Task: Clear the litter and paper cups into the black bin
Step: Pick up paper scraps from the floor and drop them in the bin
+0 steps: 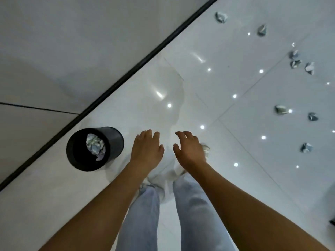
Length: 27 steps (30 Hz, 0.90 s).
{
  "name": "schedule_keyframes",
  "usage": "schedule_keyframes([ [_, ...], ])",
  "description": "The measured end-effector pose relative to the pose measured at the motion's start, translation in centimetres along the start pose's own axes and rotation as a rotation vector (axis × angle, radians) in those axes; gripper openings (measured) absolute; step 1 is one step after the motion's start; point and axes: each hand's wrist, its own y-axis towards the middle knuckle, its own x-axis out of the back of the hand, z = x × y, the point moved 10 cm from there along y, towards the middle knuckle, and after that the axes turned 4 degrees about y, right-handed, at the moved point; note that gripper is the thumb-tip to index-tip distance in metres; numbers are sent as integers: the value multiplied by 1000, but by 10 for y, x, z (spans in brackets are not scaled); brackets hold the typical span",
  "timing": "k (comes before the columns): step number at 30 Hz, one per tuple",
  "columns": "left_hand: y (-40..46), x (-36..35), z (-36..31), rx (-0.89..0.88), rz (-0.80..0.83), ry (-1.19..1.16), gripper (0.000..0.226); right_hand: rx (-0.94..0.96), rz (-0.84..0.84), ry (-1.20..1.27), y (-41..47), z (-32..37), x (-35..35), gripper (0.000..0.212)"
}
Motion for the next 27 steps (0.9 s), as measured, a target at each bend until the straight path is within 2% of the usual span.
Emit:
schedule_keyframes([
  [12, 60, 30, -278, -227, 92, 219, 47, -278, -129, 232, -14, -240, 165, 48],
  [16, 82, 45, -360, -336, 72, 275, 47, -385, -187, 319, -20, -306, 205, 47],
  [27, 152, 61, -521, -546, 144, 423, 48, -601, -316, 562, -17, -430, 270, 48],
])
